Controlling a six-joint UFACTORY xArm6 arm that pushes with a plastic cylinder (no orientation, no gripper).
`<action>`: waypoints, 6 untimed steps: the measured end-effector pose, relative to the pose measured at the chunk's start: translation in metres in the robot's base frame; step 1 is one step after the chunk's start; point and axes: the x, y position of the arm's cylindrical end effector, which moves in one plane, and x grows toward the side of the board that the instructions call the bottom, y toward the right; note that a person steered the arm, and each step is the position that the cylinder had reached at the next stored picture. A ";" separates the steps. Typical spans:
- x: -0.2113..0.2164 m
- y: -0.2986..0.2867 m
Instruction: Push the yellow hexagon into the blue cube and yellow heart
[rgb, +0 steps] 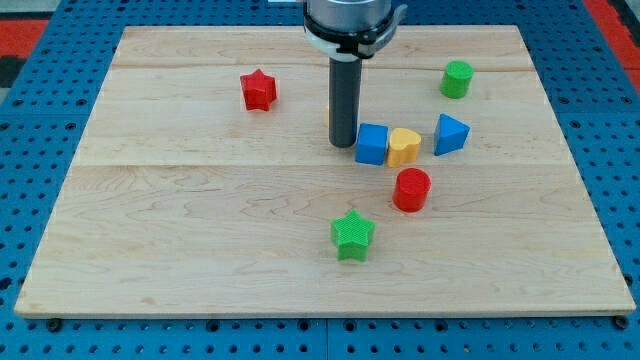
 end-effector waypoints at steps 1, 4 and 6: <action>0.008 -0.069; -0.057 0.022; -0.046 0.040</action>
